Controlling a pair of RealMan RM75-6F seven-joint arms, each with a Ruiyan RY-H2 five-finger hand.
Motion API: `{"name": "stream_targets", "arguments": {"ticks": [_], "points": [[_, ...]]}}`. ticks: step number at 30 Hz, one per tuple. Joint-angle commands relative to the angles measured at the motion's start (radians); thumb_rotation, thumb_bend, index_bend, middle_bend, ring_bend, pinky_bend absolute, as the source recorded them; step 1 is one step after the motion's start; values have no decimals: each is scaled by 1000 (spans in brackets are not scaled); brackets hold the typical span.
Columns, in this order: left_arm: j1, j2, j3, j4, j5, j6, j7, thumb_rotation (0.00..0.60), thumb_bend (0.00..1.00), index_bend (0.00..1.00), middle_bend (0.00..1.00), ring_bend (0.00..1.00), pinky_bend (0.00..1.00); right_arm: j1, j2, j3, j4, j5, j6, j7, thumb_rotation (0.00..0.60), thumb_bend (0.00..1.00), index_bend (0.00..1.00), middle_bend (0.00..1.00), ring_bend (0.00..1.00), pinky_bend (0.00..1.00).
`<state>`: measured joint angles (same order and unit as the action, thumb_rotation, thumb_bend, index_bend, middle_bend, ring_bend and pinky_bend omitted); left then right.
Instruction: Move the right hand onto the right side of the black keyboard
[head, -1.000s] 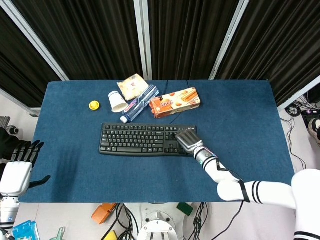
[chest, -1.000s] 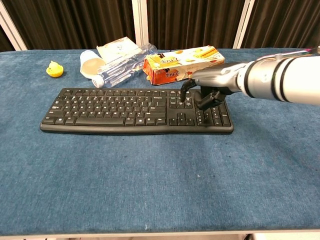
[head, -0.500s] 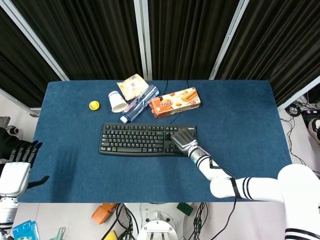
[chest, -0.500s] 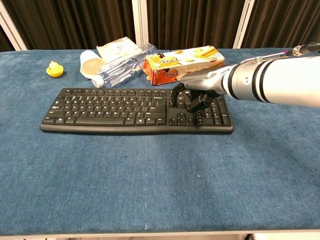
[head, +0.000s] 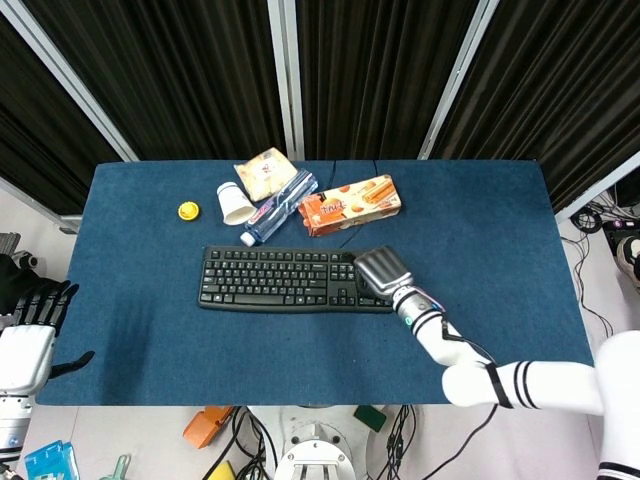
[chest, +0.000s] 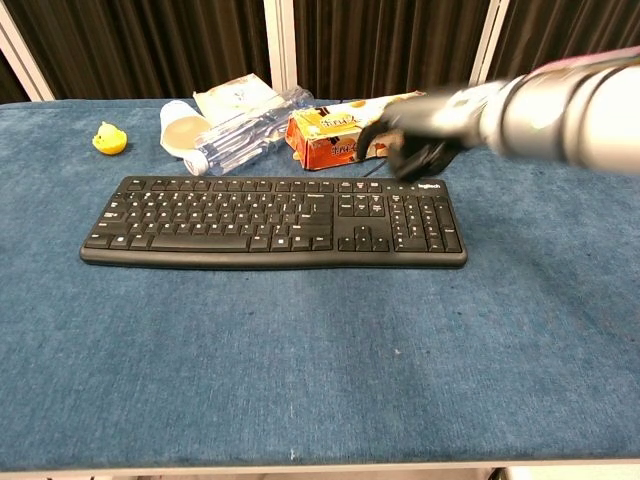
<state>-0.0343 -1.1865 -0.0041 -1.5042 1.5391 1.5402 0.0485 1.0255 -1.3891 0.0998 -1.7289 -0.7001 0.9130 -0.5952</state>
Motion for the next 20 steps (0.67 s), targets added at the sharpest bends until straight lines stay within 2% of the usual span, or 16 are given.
{"name": "stream_targets", "arguments": {"ticks": [1, 3, 4, 7, 11, 14, 20], "points": [[-1, 1, -2, 2, 1, 1, -5, 600, 45, 80, 64, 23, 0, -118, 150, -40, -130, -130, 155, 43, 388, 910, 150, 920, 943, 982], [-2, 0, -3, 4, 1, 1, -7, 600, 45, 80, 63, 23, 0, -175, 204, -69, -166, -186, 222, 60, 387, 700, 87, 796, 805, 877], [-3, 0, -5, 5, 2, 1, -9, 600, 45, 80, 63, 23, 0, -215, 236, -89, -186, -224, 267, 74, 387, 576, 58, 702, 707, 784], [-7, -2, -7, 4, 6, 1, -12, 600, 45, 80, 64, 23, 0, -319, 296, -133, -215, -324, 371, 139, 373, 312, 3, 406, 383, 493], [-13, -4, -9, 1, 13, 0, -11, 600, 45, 80, 64, 23, 0, -454, 345, -189, -203, -450, 486, 251, 313, 153, 0, 118, 71, 169], [-17, -5, -11, -4, 15, -3, -7, 600, 45, 80, 64, 23, 0, -550, 361, -223, -170, -518, 563, 327, 305, 133, 0, 15, 0, 24], [-24, -5, -13, -11, 16, -11, 1, 600, 45, 80, 63, 23, 0, -693, 360, -251, -111, -591, 662, 427, 304, 134, 0, 4, 0, 0]]}}
